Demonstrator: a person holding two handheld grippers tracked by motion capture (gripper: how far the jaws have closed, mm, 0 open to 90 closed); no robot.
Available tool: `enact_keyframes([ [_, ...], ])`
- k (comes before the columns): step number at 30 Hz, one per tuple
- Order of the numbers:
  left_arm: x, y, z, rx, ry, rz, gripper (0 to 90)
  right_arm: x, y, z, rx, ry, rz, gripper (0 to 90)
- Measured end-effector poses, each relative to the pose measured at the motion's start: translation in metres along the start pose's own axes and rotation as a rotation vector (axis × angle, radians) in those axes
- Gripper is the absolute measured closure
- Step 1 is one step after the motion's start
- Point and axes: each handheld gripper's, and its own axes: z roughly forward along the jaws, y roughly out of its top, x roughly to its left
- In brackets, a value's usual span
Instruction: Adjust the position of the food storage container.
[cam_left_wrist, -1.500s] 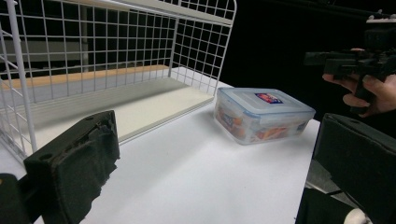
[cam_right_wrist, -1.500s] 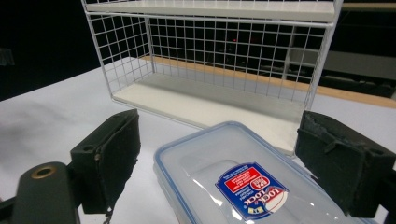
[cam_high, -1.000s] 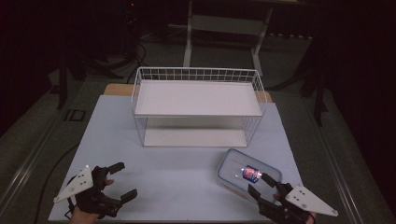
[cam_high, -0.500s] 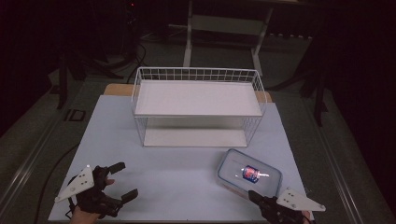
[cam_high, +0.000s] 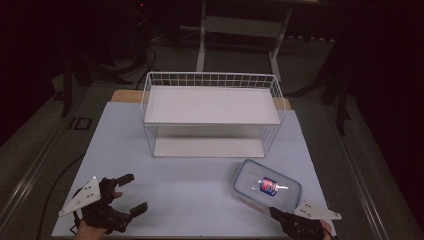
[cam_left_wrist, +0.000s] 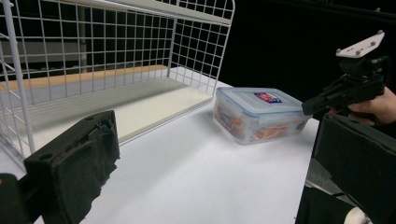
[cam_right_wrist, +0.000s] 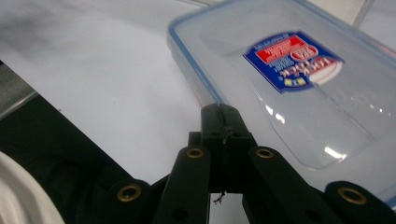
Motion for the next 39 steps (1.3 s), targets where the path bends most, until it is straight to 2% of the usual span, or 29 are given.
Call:
enact_keyframes([
  [2, 0.0, 0.0, 0.0, 0.0, -0.002, 0.0, 0.0, -0.003, -0.001, 0.002, 0.02, -0.007, 0.004, 90.0],
  [5, 0.0, 0.0, 0.0, 0.002, -0.003, -0.001, 0.0, -0.006, -0.002, 0.002, 0.017, 0.013, 0.012, 90.0],
  [9, 0.0, 0.0, 0.0, 0.005, -0.002, 0.002, 0.0, -0.006, -0.001, 0.001, 0.017, -0.003, -0.001, 90.0],
  [21, -0.002, 0.0, 0.001, 0.01, -0.006, 0.012, 0.0, -0.021, -0.001, -0.001, 0.007, -0.041, 0.028, 90.0],
  [26, -0.002, 0.0, 0.001, 0.014, -0.005, 0.016, 0.0, -0.032, 0.0, -0.002, -0.005, -0.053, 0.056, 90.0],
  [29, -0.003, 0.0, 0.002, 0.017, -0.003, 0.018, 0.0, -0.032, 0.002, -0.001, 0.0, -0.054, 0.054, 90.0],
  [32, -0.003, 0.0, 0.002, 0.018, -0.005, 0.018, 0.0, -0.03, 0.001, 0.002, 0.004, -0.027, 0.045, 90.0],
  [39, -0.002, 0.0, 0.002, 0.018, -0.007, 0.017, 0.0, -0.034, 0.0, 0.0, 0.008, -0.043, 0.046, 90.0],
])
